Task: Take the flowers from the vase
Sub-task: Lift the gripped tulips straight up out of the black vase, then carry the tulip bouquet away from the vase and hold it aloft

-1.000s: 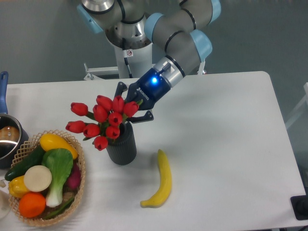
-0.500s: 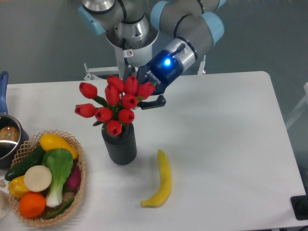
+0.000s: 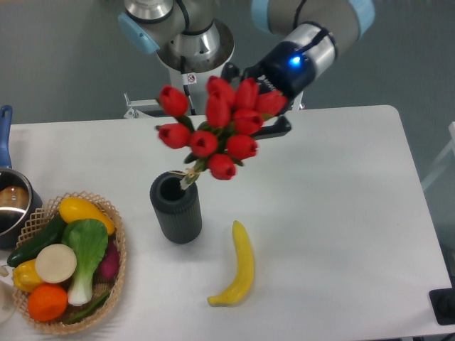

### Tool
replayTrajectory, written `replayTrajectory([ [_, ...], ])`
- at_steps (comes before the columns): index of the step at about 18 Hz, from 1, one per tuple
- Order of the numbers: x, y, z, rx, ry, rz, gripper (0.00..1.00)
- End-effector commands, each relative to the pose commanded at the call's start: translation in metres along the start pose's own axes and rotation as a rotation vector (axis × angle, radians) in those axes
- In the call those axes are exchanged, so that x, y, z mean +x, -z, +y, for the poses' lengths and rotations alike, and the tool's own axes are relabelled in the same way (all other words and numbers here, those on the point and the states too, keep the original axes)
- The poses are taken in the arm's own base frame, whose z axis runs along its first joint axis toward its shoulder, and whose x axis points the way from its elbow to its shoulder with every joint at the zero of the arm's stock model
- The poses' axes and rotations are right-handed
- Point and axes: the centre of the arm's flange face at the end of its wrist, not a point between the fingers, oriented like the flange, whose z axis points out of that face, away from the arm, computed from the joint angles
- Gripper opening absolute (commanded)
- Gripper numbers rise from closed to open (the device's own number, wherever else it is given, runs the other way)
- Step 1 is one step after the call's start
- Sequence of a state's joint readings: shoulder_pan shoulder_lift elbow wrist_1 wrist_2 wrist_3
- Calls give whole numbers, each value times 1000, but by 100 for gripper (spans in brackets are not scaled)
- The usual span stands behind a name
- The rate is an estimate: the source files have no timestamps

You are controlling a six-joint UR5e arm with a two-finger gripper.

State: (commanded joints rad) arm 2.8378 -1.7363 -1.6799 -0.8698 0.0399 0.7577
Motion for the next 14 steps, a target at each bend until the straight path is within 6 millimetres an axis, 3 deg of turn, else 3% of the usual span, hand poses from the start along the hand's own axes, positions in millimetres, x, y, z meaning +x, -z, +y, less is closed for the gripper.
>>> replayTrajectory([
  [2,-21,22,-7,8,-43,-44,3],
  [7,-54,53,11,-101,-147,-200,4],
  [8,-58,54,14,-140,-167,-230,6],
  [10,-65,58,20,-240,-225,-301,19],
  [12,-72,62,25,-330,-251,-363,15],
  [14,-78,63,36,-395,-239,-403,2],
])
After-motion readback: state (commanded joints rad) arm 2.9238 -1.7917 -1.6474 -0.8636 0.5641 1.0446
